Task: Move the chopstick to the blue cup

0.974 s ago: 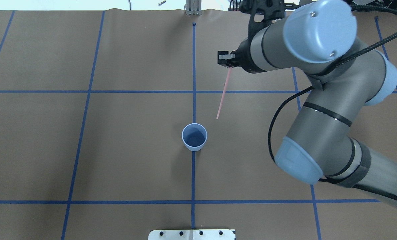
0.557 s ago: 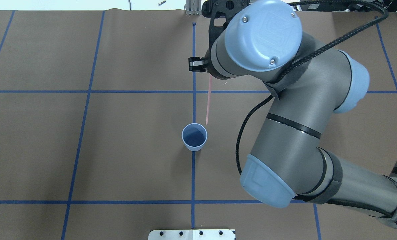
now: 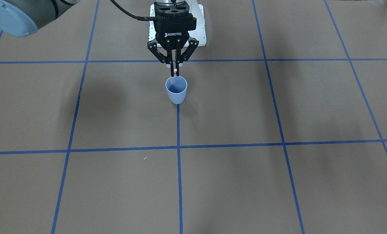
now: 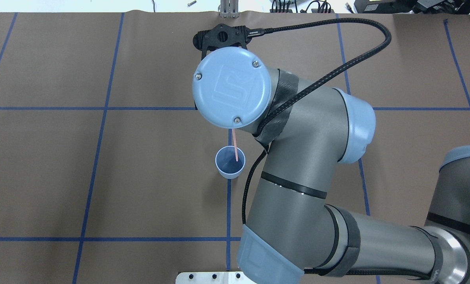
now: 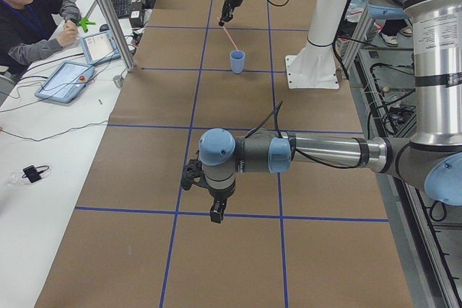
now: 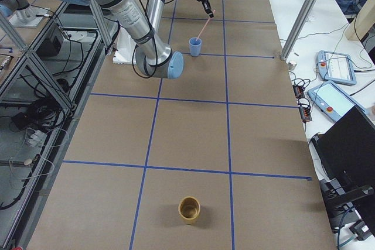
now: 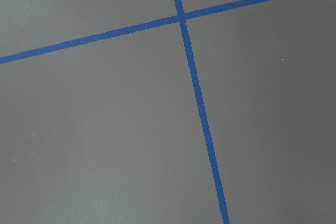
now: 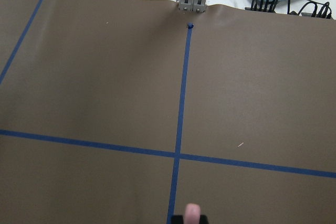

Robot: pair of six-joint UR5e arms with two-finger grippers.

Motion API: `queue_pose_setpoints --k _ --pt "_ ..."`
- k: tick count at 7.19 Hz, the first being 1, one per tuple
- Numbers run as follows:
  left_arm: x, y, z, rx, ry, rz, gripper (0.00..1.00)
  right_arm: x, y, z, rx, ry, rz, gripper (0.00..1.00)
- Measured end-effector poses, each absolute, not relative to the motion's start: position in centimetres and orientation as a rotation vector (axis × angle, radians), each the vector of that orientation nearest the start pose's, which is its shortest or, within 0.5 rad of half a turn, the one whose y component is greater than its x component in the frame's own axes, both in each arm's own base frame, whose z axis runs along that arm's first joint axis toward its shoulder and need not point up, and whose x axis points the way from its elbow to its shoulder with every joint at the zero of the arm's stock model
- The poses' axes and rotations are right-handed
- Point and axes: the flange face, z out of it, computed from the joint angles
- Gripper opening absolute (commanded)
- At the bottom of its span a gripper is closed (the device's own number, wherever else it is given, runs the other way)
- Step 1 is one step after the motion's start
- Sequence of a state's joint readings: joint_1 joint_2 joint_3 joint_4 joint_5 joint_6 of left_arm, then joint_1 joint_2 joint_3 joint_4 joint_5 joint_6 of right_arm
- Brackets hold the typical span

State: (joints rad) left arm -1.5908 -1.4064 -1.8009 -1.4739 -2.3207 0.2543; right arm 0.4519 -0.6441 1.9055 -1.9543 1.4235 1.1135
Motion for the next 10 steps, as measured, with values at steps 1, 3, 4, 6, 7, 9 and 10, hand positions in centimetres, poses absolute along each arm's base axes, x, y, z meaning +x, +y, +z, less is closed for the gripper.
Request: queue_pose_setpoints --k 1,3,4,6,7,9,10 --pt "-7.4 -41.8 63.2 0.072 0.749 0.211 0.99 -48.3 -38.8 3.3 0.506 -0.718 0.052 0.00" --pt "-7.3 -41.7 63.3 0.070 0.749 0.211 0.99 -49.8 -38.4 3.6 0.501 -0.716 0.042 0.00" --pt "-7.3 -41.8 63.3 0.071 0.749 0.212 0.99 -50.6 -38.5 3.8 0.503 -0.724 0.039 0.00" --pt "-7.3 -41.8 63.3 0.070 0.749 0.212 0.99 -51.7 -38.7 4.9 0.501 -0.728 0.035 0.00" --pt "-7.3 -41.9 63.3 0.070 0.749 0.212 0.99 -51.9 -38.7 5.5 0.497 -0.724 0.032 0.02" --pt "-7.3 -42.0 63.4 0.071 0.749 0.212 0.99 -52.1 -38.7 5.9 0.491 -0.721 0.030 0.72" --pt "-7.2 -42.0 63.4 0.071 0.749 0.212 0.99 -52.2 -38.6 6.1 0.488 -0.720 0.032 1.00"
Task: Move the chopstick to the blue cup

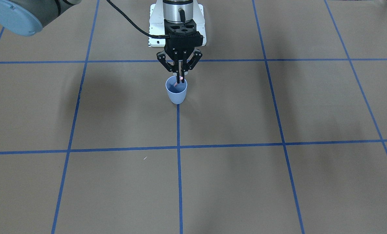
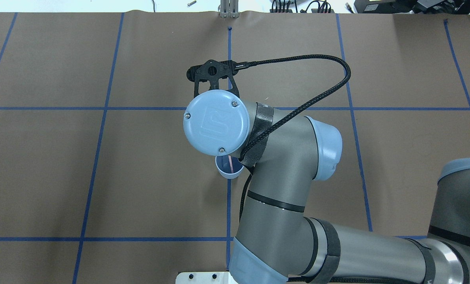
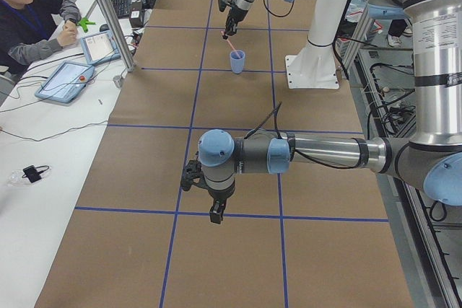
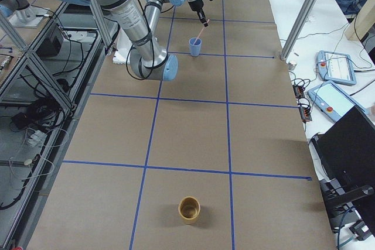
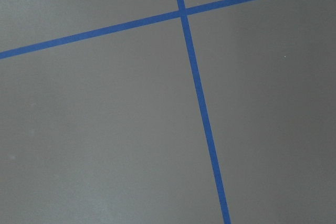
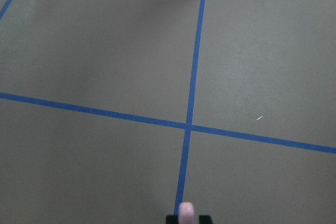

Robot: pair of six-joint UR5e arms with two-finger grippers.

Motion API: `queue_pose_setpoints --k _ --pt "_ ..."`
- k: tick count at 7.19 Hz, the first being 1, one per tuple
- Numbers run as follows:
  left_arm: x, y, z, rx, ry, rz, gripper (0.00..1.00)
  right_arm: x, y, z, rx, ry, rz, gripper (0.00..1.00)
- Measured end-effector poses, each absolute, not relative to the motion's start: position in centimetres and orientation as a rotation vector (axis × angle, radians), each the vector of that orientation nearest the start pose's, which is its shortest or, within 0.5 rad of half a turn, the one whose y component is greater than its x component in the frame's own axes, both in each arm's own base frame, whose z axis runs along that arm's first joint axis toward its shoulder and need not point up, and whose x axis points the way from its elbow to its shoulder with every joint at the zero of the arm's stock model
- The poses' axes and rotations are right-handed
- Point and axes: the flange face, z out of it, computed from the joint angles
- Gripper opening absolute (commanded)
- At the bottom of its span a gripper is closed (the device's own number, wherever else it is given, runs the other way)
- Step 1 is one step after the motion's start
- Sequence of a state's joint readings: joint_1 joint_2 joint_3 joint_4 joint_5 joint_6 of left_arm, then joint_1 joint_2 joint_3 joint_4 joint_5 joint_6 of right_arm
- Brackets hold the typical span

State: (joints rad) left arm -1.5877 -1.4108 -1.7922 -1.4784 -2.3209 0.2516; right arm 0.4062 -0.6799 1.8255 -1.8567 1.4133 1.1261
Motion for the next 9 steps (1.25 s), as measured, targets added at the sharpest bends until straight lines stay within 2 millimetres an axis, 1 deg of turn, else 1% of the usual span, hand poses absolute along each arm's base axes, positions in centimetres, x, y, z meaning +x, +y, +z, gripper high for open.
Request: queue_pose_setpoints --k 2,3,4,5,6,7,8,9 --pt "-7.3 -42.0 63.4 0.071 0.749 0.212 0.99 -52.2 -38.5 6.1 0.475 -0.730 0.050 1.00" --pt "-7.3 -42.0 63.4 0.072 0.749 0.212 0.99 -51.9 -38.6 5.8 0.462 -0.743 0.053 1.00" --pt "-7.3 -42.0 63.4 0.072 0.749 0.212 0.99 -50.8 -39.3 5.2 0.443 -0.765 0.058 1.00" --pt "-7.3 -42.0 63.4 0.072 0.749 0.211 0.99 -48.9 -41.1 4.5 0.415 -0.792 0.068 1.00" --pt "-7.3 -41.9 63.4 0.073 0.749 0.211 0.99 -45.5 -44.5 4.5 0.375 -0.815 0.066 1.00" --pt "-7.4 -41.8 63.5 0.073 0.748 0.210 0.99 -41.4 -48.3 5.9 0.344 -0.818 0.034 1.00" --pt "-7.4 -41.7 63.6 0.072 0.747 0.209 0.99 -37.6 -51.9 9.9 0.336 -0.787 -0.018 1.00" --pt "-7.4 -41.7 63.7 0.070 0.746 0.208 0.99 -34.4 -55.3 15.4 0.337 -0.753 -0.081 1.00"
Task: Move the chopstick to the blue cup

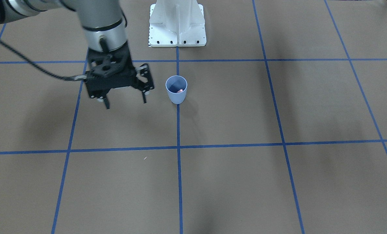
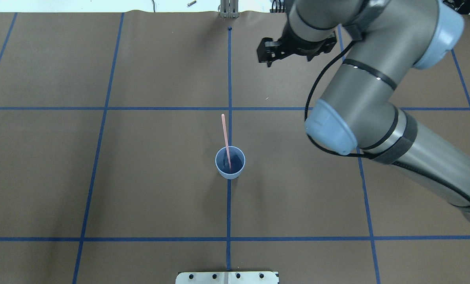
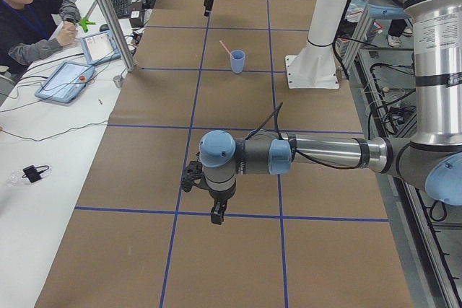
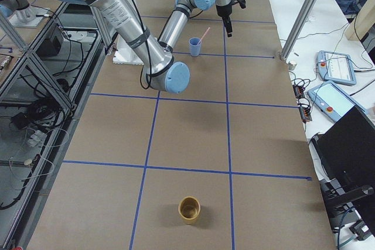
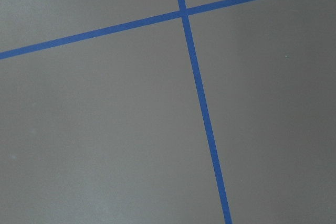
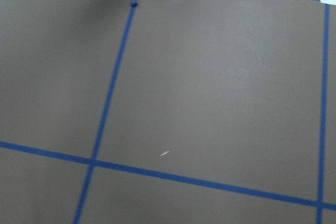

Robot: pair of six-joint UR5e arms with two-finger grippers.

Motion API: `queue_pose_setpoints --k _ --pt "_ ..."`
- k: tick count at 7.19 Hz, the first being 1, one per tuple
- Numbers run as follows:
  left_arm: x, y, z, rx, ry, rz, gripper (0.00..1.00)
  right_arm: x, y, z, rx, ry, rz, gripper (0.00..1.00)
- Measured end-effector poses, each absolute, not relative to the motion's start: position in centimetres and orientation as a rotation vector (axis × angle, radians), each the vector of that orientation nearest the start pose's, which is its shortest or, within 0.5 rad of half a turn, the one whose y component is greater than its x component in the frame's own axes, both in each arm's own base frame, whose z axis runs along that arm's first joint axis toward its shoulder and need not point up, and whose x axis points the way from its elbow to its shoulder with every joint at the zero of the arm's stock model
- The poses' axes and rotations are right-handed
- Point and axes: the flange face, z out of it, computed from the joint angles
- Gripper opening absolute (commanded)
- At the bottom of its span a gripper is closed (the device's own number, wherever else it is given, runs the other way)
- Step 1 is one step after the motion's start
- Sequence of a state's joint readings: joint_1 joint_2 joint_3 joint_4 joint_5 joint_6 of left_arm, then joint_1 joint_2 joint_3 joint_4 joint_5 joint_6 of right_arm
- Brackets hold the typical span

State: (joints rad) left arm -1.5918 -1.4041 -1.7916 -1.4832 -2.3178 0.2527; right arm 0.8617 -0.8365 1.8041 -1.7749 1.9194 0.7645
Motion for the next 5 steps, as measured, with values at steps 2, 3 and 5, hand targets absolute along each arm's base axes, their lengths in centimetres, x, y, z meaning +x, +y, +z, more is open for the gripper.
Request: queue_pose_setpoints --k 2,3,5 --pt "-7.6 -41.6 63.8 0.070 0.744 0.204 0.99 -29.6 -61.4 25.9 0.330 -0.731 -0.200 1.00" --pt "-7.9 -41.5 63.9 0.071 0.743 0.198 0.99 -26.6 -63.1 31.2 0.323 -0.723 -0.266 1.00" --pt "-8.4 -41.5 63.8 0.074 0.744 0.180 0.99 -19.0 -63.3 41.3 0.263 -0.720 -0.317 1.00"
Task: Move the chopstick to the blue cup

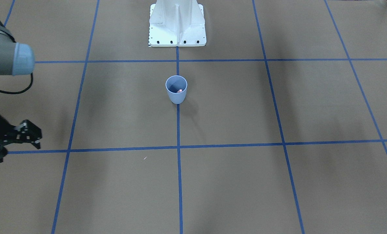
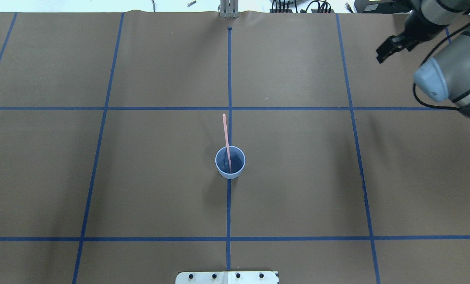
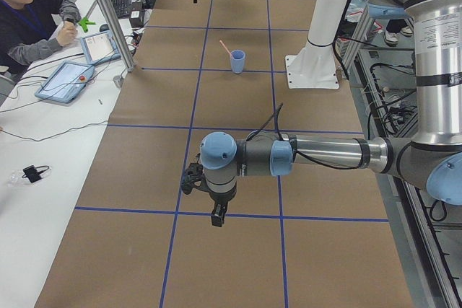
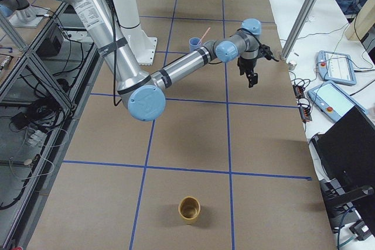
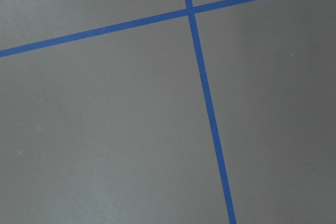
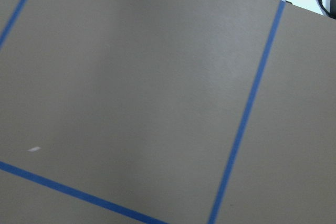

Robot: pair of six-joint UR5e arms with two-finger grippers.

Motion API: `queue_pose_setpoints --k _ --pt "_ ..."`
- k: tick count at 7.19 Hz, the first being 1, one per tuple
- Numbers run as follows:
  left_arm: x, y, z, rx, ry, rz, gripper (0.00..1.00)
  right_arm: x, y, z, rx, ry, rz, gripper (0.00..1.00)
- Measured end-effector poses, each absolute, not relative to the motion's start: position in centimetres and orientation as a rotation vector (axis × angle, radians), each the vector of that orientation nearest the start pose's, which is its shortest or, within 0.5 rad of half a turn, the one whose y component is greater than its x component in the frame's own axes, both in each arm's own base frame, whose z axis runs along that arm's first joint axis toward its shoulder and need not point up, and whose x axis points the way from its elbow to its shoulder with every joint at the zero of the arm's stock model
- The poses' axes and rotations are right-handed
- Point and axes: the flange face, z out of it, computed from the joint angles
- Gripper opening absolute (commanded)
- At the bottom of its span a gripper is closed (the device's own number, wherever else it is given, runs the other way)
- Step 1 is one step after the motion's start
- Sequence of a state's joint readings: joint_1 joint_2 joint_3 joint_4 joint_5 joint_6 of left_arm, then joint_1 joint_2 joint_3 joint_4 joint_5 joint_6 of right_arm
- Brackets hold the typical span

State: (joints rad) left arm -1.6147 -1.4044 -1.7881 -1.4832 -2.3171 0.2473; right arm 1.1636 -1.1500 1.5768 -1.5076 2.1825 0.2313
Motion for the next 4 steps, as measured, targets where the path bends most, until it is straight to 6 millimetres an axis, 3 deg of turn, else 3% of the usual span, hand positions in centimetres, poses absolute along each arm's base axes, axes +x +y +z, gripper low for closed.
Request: queue_pose_setpoints --k 2,4 --pt "-9.1 -41.5 64.0 0.075 0.744 0.157 0.99 -12.1 -58.5 52.1 0.201 -0.699 -0.262 1.00" --pt "-9.3 -41.3 64.3 0.068 0.744 0.148 0.99 -4.3 -51.2 61.5 0.185 -0.675 -0.172 1.00"
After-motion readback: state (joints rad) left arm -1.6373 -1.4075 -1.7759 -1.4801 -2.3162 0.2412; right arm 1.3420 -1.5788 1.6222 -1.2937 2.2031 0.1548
